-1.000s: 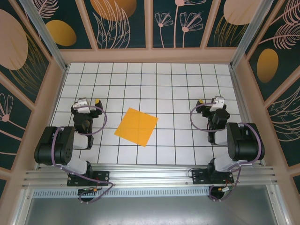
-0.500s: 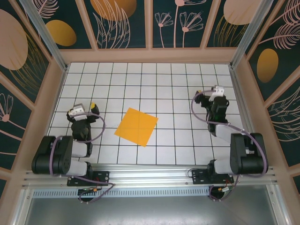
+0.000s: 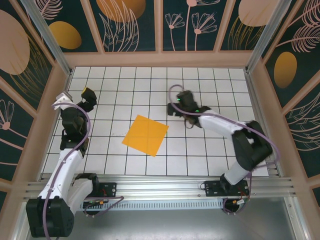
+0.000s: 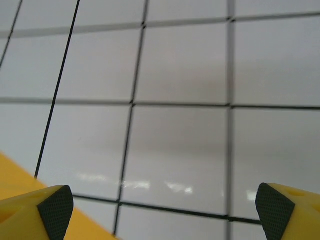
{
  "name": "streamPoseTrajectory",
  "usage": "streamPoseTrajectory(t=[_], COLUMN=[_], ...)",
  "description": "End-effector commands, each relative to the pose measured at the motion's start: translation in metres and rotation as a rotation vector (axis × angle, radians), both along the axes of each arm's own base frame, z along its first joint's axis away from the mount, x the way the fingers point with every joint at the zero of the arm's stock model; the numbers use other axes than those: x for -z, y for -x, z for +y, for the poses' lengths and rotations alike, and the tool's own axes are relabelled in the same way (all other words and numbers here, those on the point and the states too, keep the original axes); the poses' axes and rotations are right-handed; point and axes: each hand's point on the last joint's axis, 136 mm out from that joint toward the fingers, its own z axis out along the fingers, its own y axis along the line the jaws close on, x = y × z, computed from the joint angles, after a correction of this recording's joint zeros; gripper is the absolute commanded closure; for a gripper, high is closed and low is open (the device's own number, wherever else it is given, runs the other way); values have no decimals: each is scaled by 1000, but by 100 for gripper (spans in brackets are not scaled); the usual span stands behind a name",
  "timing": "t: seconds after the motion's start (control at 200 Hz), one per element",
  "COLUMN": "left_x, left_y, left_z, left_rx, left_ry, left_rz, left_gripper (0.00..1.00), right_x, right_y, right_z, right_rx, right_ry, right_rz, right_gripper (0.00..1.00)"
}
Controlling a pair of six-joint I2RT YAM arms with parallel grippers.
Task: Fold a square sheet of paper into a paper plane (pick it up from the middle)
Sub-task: Move the square sheet of paper to the center of the table, then fold the square sheet of paper in half at the center of the table.
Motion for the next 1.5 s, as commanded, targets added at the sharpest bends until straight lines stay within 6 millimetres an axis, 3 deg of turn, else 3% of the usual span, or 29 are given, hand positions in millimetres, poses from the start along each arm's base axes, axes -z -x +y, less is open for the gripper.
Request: streamPoseTrajectory(t=[0.0,0.115,0.23,0.305,0.395,0.555,0.791,0.906,0.936,0.961,1.026,1.096,1.171,1.301,1.366,1.491], left_x=[34,41,46,48,50,55,61,64,65,65,67,67,68,69,70,71], left_y=[7,8,8,8,8,7,5,4,4,4,3,3,2,2,3,2], left_z=[-12,-10,-7,-7,-7,-8,-12,-13,-13,-13,-14,-15,-16,-17,-17,-18], left_rx=[74,66,55,54,54,59,81,88,89,89,92,98,105,109,111,113], left_ry=[16,-9,-19,-21,-22,-20,-10,-7,-6,-6,-4,-2,1,5,7,7], left_rz=[185,220,245,247,253,262,283,293,297,298,303,307,311,317,321,325], left_gripper=[2,1,1,1,1,2,1,1,2,1,1,1,1,2,1,1], right_x=[34,63,76,82,90,103,117,118,118,117,112,99,72,27,25,41], right_y=[24,33,33,31,27,13,-8,-1,6,6,13,10,-5,-22,-16,-8], right_z=[26,60,82,89,83,42,-56,-105,-110,-127,-142,-140,-124,-78,-61,-61], right_rx=[-47,-123,-169,-191,-173,-73,186,370,408,472,553,562,479,162,-6,-86], right_ry=[219,343,403,432,472,519,508,459,444,426,379,299,224,120,119,195], right_rz=[102,135,151,158,166,198,283,354,367,387,397,384,339,284,314,397], right_gripper=[3,3,3,2,2,2,2,2,2,2,2,2,2,1,1,1])
